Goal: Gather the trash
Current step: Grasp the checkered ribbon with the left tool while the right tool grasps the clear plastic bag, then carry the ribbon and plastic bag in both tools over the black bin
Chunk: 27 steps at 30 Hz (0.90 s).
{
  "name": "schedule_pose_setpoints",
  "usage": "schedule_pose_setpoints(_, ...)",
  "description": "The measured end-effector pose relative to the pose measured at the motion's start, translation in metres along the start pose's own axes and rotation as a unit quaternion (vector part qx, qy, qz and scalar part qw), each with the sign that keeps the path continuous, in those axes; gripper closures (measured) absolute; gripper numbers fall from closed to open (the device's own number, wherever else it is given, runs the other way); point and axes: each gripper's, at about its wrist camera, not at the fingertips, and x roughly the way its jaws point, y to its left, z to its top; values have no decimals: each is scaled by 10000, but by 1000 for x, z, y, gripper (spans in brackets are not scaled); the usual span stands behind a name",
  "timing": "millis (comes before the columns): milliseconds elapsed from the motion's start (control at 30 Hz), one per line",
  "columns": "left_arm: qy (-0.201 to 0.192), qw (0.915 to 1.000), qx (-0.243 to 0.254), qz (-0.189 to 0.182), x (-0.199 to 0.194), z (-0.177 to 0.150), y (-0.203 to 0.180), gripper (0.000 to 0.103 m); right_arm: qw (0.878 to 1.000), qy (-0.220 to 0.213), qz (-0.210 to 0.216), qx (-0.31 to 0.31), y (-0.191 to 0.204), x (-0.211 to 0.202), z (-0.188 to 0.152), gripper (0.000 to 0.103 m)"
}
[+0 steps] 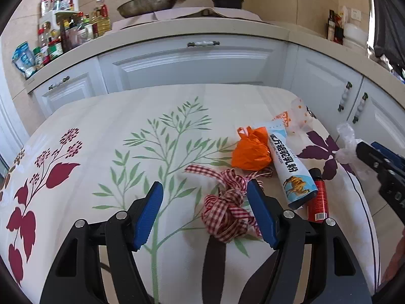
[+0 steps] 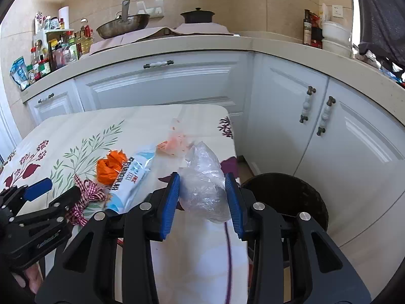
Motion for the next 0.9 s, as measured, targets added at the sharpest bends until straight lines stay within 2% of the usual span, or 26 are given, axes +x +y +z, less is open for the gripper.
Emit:
schedule_pose_setpoints(200, 356, 9990, 164, -197, 11, -2, -8, 54, 10000, -14, -8, 89, -9, -2, -3, 67)
schedule_pose_setpoints(267, 438, 9985, 182, -283, 13, -4, -10, 66, 9999, -5, 1, 100, -10, -2, -4, 67)
schedule_pose_setpoints(367, 461, 9980, 250, -339, 13, -5, -13, 77, 10000, 1, 22, 97, -10, -2, -5, 67)
schedule_pose_setpoints(667, 248, 9989, 126, -381, -2, -6, -4, 79, 9997, -226, 58, -14, -4, -16, -1, 67)
schedule_pose_setpoints(833, -11, 9993, -20, -366, -25, -2, 7, 79, 9989, -458, 20, -118, -1, -30, 4, 67)
schedule_pose_setpoints(900, -226, 9992, -82, -325, -38, 3, 10, 79, 9982, -575, -13, -169, 0, -35, 7, 67)
